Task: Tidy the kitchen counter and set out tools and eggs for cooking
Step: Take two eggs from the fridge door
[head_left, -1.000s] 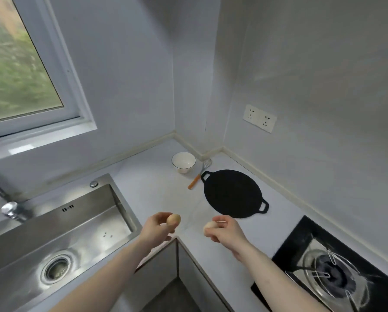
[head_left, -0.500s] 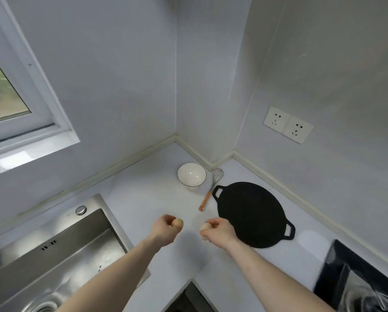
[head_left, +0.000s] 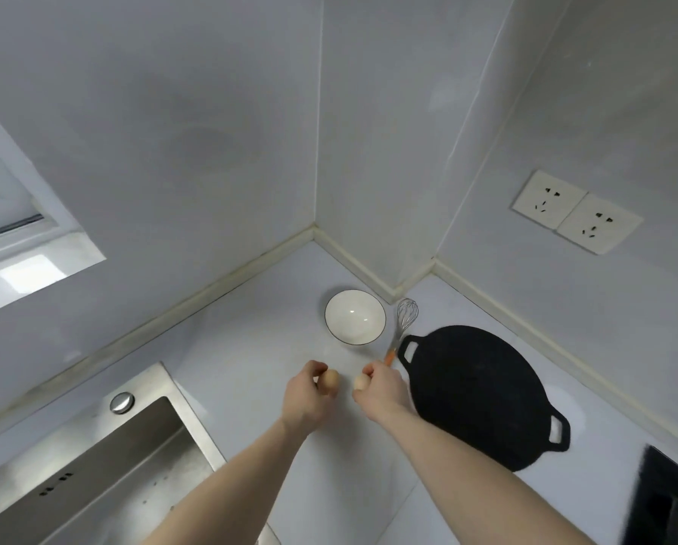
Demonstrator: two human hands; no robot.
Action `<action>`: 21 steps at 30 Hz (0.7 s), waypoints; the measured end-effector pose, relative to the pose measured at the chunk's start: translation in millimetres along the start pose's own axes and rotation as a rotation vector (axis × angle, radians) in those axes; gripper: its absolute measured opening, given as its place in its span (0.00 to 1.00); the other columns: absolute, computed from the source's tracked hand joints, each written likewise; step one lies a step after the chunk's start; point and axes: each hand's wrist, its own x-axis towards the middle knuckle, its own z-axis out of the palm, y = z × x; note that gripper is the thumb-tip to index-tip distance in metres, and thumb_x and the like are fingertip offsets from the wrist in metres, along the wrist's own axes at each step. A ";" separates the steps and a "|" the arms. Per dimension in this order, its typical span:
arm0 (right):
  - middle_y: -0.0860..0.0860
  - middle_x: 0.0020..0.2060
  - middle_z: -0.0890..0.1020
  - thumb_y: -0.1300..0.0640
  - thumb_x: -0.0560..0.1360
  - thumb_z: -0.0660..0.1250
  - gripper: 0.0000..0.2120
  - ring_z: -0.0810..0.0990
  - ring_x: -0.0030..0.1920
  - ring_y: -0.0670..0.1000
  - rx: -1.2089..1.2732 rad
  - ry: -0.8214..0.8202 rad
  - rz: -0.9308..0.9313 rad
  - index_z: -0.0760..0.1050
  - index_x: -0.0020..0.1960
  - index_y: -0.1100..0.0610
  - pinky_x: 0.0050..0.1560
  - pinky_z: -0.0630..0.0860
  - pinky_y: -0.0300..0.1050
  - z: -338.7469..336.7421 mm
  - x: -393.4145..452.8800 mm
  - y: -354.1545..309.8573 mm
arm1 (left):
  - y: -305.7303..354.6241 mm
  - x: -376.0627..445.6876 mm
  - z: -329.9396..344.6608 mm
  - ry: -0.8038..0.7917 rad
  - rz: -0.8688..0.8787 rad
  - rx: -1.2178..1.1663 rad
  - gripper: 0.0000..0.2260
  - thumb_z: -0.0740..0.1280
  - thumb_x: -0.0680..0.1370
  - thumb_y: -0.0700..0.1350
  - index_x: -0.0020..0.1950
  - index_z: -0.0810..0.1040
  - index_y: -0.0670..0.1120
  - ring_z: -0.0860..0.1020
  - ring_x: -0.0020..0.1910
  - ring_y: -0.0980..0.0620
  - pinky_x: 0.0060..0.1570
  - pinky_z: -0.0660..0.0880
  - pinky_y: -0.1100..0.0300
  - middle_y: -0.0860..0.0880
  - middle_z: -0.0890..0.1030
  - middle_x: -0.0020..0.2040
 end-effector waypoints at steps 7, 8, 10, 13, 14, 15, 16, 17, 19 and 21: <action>0.55 0.54 0.82 0.57 0.77 0.63 0.11 0.81 0.58 0.59 -0.122 0.071 -0.042 0.78 0.58 0.56 0.55 0.76 0.48 11.2 21.2 -10.3 | 0.2 27.9 12.1 -0.015 0.005 -0.034 0.16 0.72 0.71 0.51 0.58 0.77 0.54 0.83 0.46 0.54 0.49 0.81 0.56 0.57 0.84 0.49; 0.55 0.54 0.83 0.57 0.77 0.63 0.11 0.81 0.58 0.59 -0.127 0.075 -0.047 0.77 0.57 0.56 0.55 0.76 0.49 11.8 23.0 -11.3 | 0.4 31.4 14.0 -0.019 0.011 -0.035 0.17 0.73 0.70 0.50 0.58 0.77 0.53 0.83 0.46 0.54 0.49 0.81 0.55 0.57 0.84 0.49; 0.55 0.53 0.83 0.56 0.77 0.64 0.11 0.81 0.58 0.59 -0.121 0.093 -0.050 0.77 0.57 0.57 0.54 0.77 0.49 11.0 28.3 -13.0 | 4.3 37.3 17.7 -0.021 0.014 -0.040 0.18 0.73 0.70 0.49 0.59 0.78 0.52 0.83 0.46 0.53 0.50 0.80 0.56 0.56 0.84 0.49; 0.55 0.52 0.84 0.55 0.77 0.65 0.10 0.80 0.58 0.59 -0.117 0.122 -0.052 0.77 0.56 0.57 0.52 0.76 0.48 8.4 34.3 -12.4 | 9.5 40.6 21.6 -0.016 -0.011 -0.065 0.18 0.73 0.71 0.49 0.60 0.78 0.51 0.83 0.48 0.51 0.53 0.80 0.54 0.53 0.85 0.48; 0.56 0.52 0.84 0.55 0.77 0.65 0.10 0.80 0.58 0.59 -0.119 0.128 -0.053 0.77 0.55 0.58 0.51 0.75 0.48 7.7 34.4 -11.7 | 10.6 40.6 22.1 -0.020 -0.026 -0.074 0.18 0.74 0.71 0.48 0.61 0.78 0.51 0.83 0.48 0.50 0.54 0.80 0.53 0.52 0.85 0.48; 0.56 0.52 0.84 0.54 0.77 0.66 0.10 0.80 0.58 0.59 -0.119 0.134 -0.053 0.77 0.55 0.58 0.51 0.75 0.48 7.1 34.3 -10.6 | 12.3 40.1 22.2 -0.027 -0.036 -0.084 0.19 0.74 0.71 0.48 0.62 0.77 0.51 0.83 0.49 0.50 0.54 0.80 0.54 0.52 0.85 0.49; 0.56 0.52 0.84 0.54 0.77 0.67 0.10 0.80 0.58 0.59 -0.114 0.138 -0.051 0.77 0.55 0.58 0.51 0.75 0.48 6.8 33.8 -9.2 | 13.5 39.6 22.4 -0.035 -0.045 -0.091 0.20 0.74 0.71 0.48 0.63 0.77 0.51 0.83 0.49 0.50 0.54 0.80 0.55 0.51 0.85 0.49; 0.56 0.52 0.83 0.53 0.77 0.67 0.10 0.80 0.58 0.58 -0.110 0.141 -0.047 0.77 0.55 0.58 0.51 0.74 0.47 6.9 33.4 -7.5 | 14.6 38.6 22.3 -0.044 -0.053 -0.092 0.21 0.74 0.71 0.47 0.63 0.76 0.51 0.83 0.49 0.50 0.54 0.79 0.55 0.51 0.85 0.50; 0.55 0.52 0.83 0.54 0.77 0.68 0.09 0.80 0.58 0.58 -0.104 0.148 -0.034 0.77 0.54 0.57 0.52 0.74 0.47 5.5 32.8 -5.9 | 18.3 36.9 20.8 -0.060 -0.057 -0.083 0.22 0.73 0.71 0.47 0.65 0.75 0.50 0.83 0.50 0.51 0.54 0.79 0.56 0.51 0.84 0.51; 0.55 0.53 0.83 0.56 0.77 0.67 0.08 0.80 0.58 0.57 -0.117 0.138 -0.034 0.77 0.54 0.57 0.53 0.74 0.47 5.4 32.4 -3.8 | 18.3 36.2 19.8 -0.064 -0.055 -0.080 0.23 0.70 0.71 0.45 0.66 0.75 0.48 0.83 0.49 0.51 0.54 0.80 0.54 0.51 0.84 0.51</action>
